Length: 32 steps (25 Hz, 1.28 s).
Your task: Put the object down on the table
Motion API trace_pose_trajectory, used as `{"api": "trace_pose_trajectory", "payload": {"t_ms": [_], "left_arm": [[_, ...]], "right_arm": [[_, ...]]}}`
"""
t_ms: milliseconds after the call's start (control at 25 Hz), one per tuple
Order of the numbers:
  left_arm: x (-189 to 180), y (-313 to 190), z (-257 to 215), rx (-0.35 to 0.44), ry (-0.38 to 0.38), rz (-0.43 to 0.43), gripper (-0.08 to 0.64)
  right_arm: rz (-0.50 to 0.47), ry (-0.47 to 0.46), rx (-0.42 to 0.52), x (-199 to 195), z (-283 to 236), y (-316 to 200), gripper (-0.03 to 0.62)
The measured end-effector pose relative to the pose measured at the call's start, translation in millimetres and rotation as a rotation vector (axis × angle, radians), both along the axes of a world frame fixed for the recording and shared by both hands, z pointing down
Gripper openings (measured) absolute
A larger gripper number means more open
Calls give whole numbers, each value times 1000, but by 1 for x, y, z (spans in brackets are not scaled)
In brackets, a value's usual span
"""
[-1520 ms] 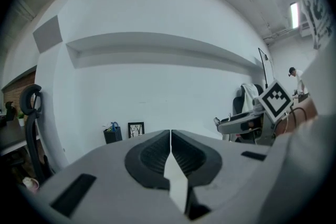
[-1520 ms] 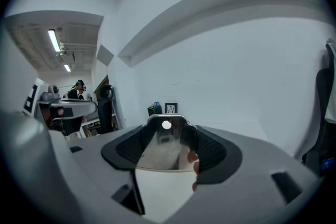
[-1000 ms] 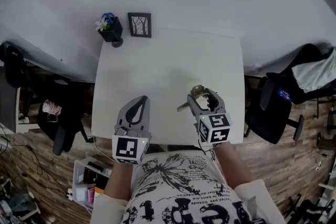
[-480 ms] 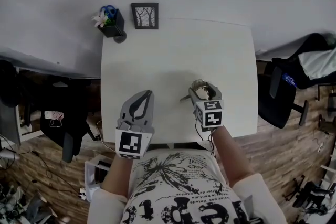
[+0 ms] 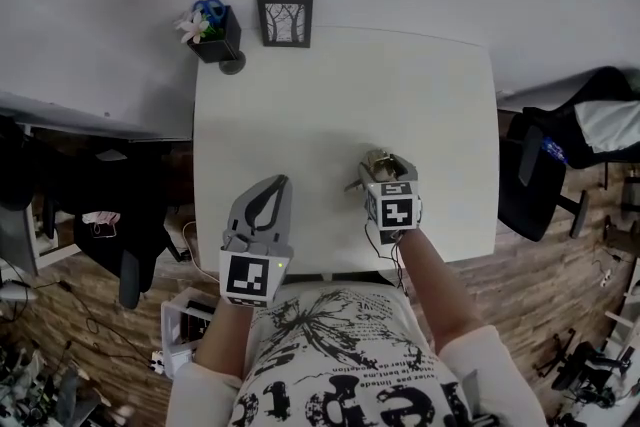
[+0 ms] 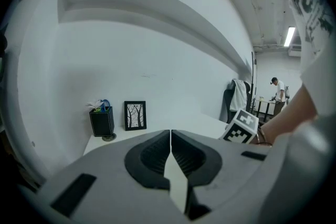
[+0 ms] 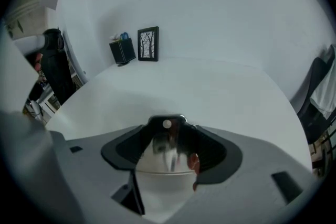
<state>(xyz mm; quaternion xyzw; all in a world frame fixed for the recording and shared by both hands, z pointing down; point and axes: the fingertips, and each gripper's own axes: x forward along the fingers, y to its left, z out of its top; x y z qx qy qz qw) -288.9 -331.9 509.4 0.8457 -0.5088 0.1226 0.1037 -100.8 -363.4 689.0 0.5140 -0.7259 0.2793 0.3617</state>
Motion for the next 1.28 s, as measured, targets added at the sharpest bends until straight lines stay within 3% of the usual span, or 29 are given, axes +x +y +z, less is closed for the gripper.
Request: {"api": "trace_pose_trajectory", "payload": {"t_ms": [320,480,600,960,1120,1280], "left_arm": [[-3,-3,-1,-18,14,-9,12],[1,-1,-9,-43,22,-10,12],[-2,-3,-13,13,7,-15,12],[10,-3,-52,80,26,-30,12],[23,-3,-78,136,30,-21,12],[33,-3,-102,190,31,-32,12]], "right_arm": [[14,62,-52,-1,7,-6,283],[17,14,-98,-2,7,-5,288],[23,-23,-72,-1,-9,-9,291],[-2,-235,215,-3,-122,-12,252],[-28,-252,487,7,-195,-14,95],[-51,-273,678,17,-255,-7,55]]}}
